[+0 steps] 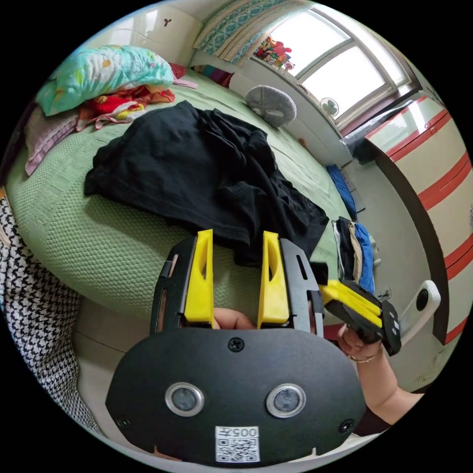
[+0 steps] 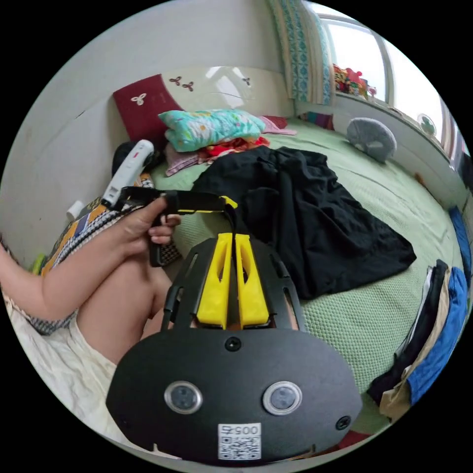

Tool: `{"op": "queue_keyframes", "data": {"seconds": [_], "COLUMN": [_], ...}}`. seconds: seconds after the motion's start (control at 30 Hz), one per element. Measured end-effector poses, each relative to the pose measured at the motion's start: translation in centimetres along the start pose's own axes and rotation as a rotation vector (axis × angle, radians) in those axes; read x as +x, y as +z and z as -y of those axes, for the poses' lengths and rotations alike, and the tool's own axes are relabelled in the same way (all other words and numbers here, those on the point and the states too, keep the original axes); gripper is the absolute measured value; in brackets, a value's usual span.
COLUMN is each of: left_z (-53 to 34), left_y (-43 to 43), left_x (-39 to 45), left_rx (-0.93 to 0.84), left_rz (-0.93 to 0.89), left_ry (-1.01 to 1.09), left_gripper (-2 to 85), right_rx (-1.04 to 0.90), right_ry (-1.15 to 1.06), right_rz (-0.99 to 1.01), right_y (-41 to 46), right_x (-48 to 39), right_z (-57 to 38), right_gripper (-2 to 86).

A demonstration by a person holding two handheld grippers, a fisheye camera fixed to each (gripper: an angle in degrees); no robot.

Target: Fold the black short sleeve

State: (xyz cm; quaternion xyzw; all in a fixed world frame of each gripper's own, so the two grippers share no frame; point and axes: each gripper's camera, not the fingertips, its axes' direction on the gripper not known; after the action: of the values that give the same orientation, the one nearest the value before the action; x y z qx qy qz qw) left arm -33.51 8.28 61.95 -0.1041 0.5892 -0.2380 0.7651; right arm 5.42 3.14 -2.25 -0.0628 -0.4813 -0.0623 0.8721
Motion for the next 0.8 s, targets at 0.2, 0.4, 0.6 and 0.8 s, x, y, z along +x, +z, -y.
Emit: {"op": "queue_keyframes", "data": {"seconds": [0.2, 0.4, 0.6, 0.8], "left_z": [-0.4, -0.4, -0.5, -1.2], "left_y": [-0.2, -0.1, 0.3, 0.8], "left_x": [1.0, 1.4, 1.7, 3.3], "left_rx": [-0.023, -0.058, -0.148, -0.241], "left_rz": [0.044, 0.046, -0.131, -0.113], "left_ry": [0.064, 0.083, 0.088, 0.160], "left_gripper": [14.4, 14.4, 14.6, 15.8], "right_rx": [-0.152, -0.112, 0.053, 0.059], "right_ry": [-0.144, -0.125, 0.071, 0.124], "right_rz": [0.116, 0.180, 0.213, 0.205], "right_y": [2.6, 1.1, -1.9, -2.3], "right_x": [-3.0, -3.3, 0.1, 2.1], "right_z": [-1.2, -2.6, -4.4, -5.7], "right_gripper": [-1.7, -1.6, -1.7, -1.7]}}
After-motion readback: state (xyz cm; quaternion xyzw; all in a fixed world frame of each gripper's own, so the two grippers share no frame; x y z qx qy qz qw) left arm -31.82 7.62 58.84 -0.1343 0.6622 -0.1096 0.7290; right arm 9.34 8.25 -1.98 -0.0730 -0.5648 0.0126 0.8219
